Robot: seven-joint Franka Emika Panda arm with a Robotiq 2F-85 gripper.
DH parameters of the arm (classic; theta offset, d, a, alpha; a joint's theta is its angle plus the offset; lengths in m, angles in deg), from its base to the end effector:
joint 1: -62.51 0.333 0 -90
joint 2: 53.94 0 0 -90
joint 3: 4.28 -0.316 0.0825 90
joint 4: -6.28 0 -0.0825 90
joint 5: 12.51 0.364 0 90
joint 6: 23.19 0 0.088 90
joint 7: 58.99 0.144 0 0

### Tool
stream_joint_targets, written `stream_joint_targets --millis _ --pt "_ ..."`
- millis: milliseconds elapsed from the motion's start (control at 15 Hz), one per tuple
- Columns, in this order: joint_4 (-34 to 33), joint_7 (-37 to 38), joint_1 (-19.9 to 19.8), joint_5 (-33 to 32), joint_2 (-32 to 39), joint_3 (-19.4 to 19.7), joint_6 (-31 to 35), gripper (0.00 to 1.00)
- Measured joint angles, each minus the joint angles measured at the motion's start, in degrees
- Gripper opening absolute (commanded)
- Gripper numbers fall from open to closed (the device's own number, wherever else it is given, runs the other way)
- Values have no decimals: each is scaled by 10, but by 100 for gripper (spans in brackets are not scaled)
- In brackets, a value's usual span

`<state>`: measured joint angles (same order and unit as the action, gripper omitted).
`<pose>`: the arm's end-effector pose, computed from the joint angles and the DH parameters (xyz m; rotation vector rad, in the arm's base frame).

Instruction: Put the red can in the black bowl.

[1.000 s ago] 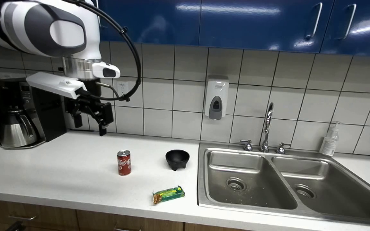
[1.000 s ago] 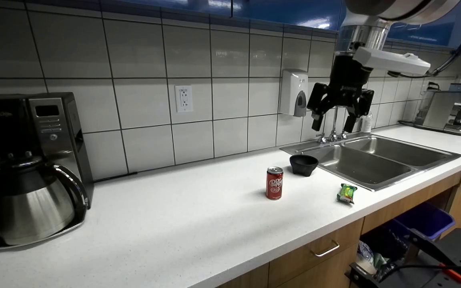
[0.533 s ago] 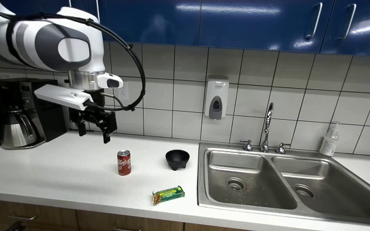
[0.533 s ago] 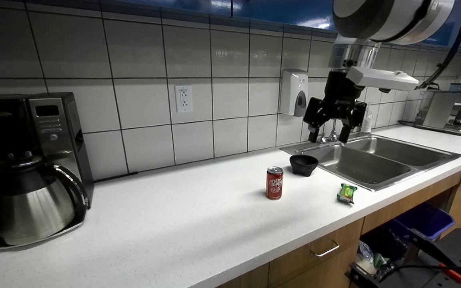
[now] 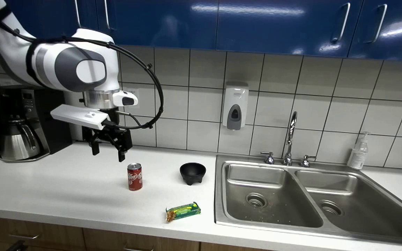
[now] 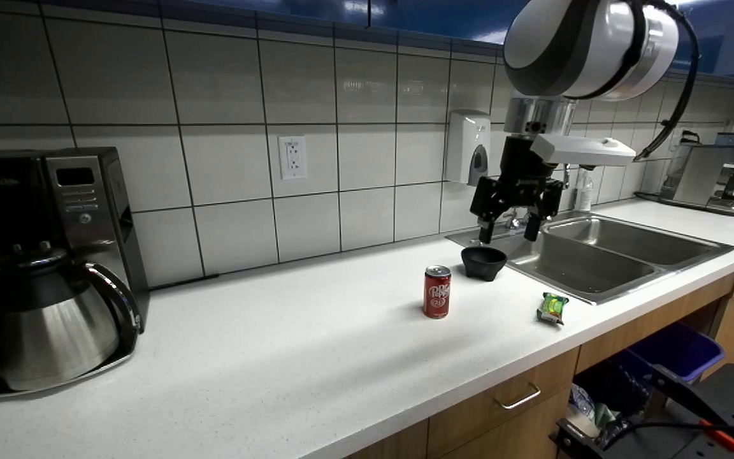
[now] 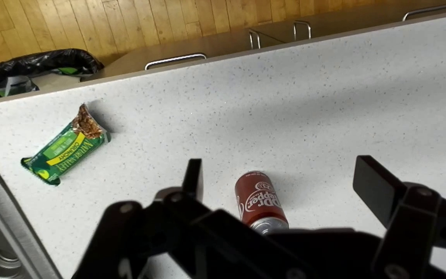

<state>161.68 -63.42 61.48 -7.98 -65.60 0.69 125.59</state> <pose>0.3970 -0.0401 0.2784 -3.0817 0.1422 -0.1417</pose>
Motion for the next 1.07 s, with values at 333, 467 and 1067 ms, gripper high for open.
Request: stream_joint_targets --millis 333,467,1067 --pt "-39 -7 10 3 64 -1 15 100" --pt "-57 -7 12 4 90 -5 17 100" --pt "-146 -7 12 4 206 -28 21 100"
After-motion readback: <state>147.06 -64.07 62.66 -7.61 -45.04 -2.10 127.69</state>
